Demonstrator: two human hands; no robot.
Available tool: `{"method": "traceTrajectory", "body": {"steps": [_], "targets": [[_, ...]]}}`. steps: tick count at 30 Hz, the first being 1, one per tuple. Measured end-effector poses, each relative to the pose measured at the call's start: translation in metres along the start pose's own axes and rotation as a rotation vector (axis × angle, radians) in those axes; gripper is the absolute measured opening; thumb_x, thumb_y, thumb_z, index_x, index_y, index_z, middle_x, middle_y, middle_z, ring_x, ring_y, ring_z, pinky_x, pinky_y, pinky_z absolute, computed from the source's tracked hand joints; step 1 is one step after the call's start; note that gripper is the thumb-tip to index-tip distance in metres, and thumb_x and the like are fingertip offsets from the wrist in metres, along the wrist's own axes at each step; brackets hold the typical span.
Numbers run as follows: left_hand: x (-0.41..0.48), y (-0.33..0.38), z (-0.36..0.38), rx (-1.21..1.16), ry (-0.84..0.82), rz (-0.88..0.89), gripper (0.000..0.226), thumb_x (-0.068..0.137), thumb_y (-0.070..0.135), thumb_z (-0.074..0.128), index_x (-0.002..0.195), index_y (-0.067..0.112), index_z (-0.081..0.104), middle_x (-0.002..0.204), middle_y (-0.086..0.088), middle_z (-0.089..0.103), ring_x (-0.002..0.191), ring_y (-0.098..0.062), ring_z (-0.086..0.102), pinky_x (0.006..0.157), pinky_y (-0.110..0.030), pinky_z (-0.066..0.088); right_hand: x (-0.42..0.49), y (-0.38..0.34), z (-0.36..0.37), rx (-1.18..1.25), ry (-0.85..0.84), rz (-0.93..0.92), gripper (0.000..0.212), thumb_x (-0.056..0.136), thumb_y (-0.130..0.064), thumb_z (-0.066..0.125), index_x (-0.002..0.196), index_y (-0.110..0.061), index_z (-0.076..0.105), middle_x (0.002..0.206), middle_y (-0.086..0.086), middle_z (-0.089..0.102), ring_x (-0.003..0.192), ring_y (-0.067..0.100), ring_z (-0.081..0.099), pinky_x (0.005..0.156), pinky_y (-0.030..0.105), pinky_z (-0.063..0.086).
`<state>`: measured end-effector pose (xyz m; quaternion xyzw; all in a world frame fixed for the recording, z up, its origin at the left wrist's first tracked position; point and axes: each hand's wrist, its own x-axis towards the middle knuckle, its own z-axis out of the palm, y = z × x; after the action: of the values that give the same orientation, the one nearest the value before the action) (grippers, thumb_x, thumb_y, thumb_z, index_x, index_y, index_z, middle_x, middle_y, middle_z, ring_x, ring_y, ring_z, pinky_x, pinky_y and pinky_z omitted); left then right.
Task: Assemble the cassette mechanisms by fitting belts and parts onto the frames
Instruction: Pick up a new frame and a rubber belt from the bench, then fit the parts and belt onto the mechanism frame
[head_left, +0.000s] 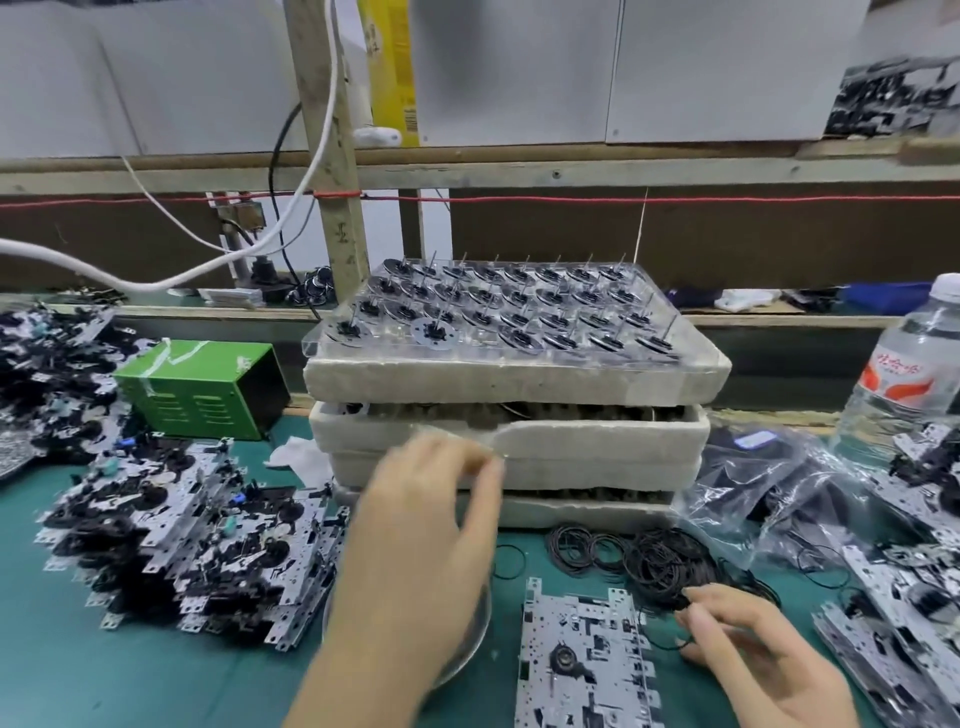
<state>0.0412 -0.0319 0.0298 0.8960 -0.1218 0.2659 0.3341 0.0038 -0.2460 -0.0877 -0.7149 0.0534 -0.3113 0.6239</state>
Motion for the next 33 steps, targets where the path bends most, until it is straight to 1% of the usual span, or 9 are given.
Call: {"method": "traceTrajectory", "body": {"steps": [3, 5, 10, 13, 15, 18, 23, 26, 33], "targets": [[0.04, 0.0, -0.025, 0.144, 0.241, 0.015, 0.021, 0.097, 0.029, 0.055, 0.103, 0.017, 0.071, 0.095, 0.005, 0.064, 0.088, -0.014, 0.058, 0.076, -0.023, 0.039, 0.001, 0.001, 0.0, -0.045, -0.031, -0.056, 0.013, 0.069, -0.013, 0.071, 0.079, -0.019, 0.075, 0.09, 0.0, 0.072, 0.068, 0.018, 0.067, 0.061, 0.038, 0.059], [0.062, -0.002, -0.034, 0.261, 0.311, -0.018, 0.023, 0.1, 0.029, 0.055, 0.105, 0.014, 0.071, 0.099, -0.001, 0.062, 0.089, -0.021, 0.058, 0.073, -0.027, 0.035, 0.001, 0.0, 0.0, -0.061, -0.036, -0.087, 0.013, 0.069, -0.011, 0.071, 0.078, -0.02, 0.075, 0.088, -0.001, 0.073, 0.069, 0.016, 0.067, 0.06, 0.037, 0.058], [0.096, -0.002, -0.031, 0.527, 0.174, -0.151, 0.034, 0.105, 0.03, 0.044, 0.108, 0.01, 0.071, 0.099, -0.007, 0.054, 0.093, -0.038, 0.063, 0.07, -0.036, 0.037, 0.003, -0.006, 0.002, 0.003, -0.031, -0.078, 0.014, 0.07, -0.008, 0.068, 0.075, -0.018, 0.075, 0.083, 0.001, 0.073, 0.068, 0.018, 0.068, 0.061, 0.035, 0.057], [0.105, -0.001, -0.024, 0.61, 0.135, -0.178, 0.03, 0.104, 0.025, 0.046, 0.096, 0.008, 0.068, 0.09, -0.006, 0.043, 0.092, -0.04, 0.064, 0.068, -0.038, 0.036, 0.005, -0.007, 0.003, 0.051, -0.024, -0.044, 0.016, 0.074, 0.008, 0.068, 0.068, -0.006, 0.073, 0.081, 0.005, 0.072, 0.071, 0.025, 0.069, 0.063, 0.029, 0.056], [0.108, -0.002, -0.021, 0.609, 0.119, -0.208, 0.026, 0.103, 0.024, 0.047, 0.088, 0.009, 0.062, 0.089, -0.008, 0.044, 0.091, -0.041, 0.063, 0.067, -0.043, 0.042, 0.006, -0.007, 0.003, 0.065, -0.015, -0.026, 0.022, 0.075, 0.016, 0.066, 0.064, -0.003, 0.071, 0.08, 0.007, 0.072, 0.074, 0.03, 0.067, 0.064, 0.033, 0.055], [0.113, -0.002, -0.019, 0.599, 0.141, -0.244, 0.022, 0.101, 0.022, 0.049, 0.082, 0.011, 0.051, 0.09, -0.014, 0.051, 0.091, -0.043, 0.063, 0.065, -0.045, 0.044, 0.006, -0.008, 0.003, 0.077, -0.015, -0.002, 0.021, 0.075, 0.018, 0.066, 0.066, -0.001, 0.071, 0.079, 0.009, 0.071, 0.074, 0.031, 0.065, 0.067, 0.042, 0.053], [0.122, -0.002, -0.016, 0.637, 0.129, -0.289, 0.02, 0.099, 0.02, 0.052, 0.08, 0.014, 0.047, 0.088, -0.012, 0.051, 0.082, -0.037, 0.056, 0.065, -0.04, 0.038, 0.006, -0.004, 0.001, 0.076, -0.012, -0.008, 0.024, 0.074, 0.017, 0.067, 0.064, -0.004, 0.071, 0.079, 0.008, 0.071, 0.072, 0.03, 0.066, 0.061, 0.03, 0.054], [0.126, -0.003, -0.014, 0.671, 0.113, -0.286, 0.013, 0.099, 0.018, 0.052, 0.089, 0.012, 0.059, 0.1, -0.013, 0.061, 0.089, -0.038, 0.063, 0.068, -0.038, 0.036, 0.006, -0.001, 0.003, 0.059, -0.024, -0.007, 0.027, 0.074, 0.015, 0.069, 0.071, -0.011, 0.075, 0.08, 0.007, 0.072, 0.07, 0.027, 0.065, 0.061, 0.038, 0.053], [0.12, -0.004, -0.025, 0.585, 0.178, -0.232, 0.035, 0.106, 0.034, 0.046, 0.119, 0.01, 0.068, 0.116, -0.014, 0.058, 0.101, -0.041, 0.063, 0.071, -0.04, 0.034, 0.006, -0.003, 0.001, 0.063, -0.043, 0.014, 0.029, 0.074, 0.015, 0.07, 0.074, -0.014, 0.076, 0.081, 0.007, 0.072, 0.07, 0.024, 0.066, 0.062, 0.038, 0.055]]}}
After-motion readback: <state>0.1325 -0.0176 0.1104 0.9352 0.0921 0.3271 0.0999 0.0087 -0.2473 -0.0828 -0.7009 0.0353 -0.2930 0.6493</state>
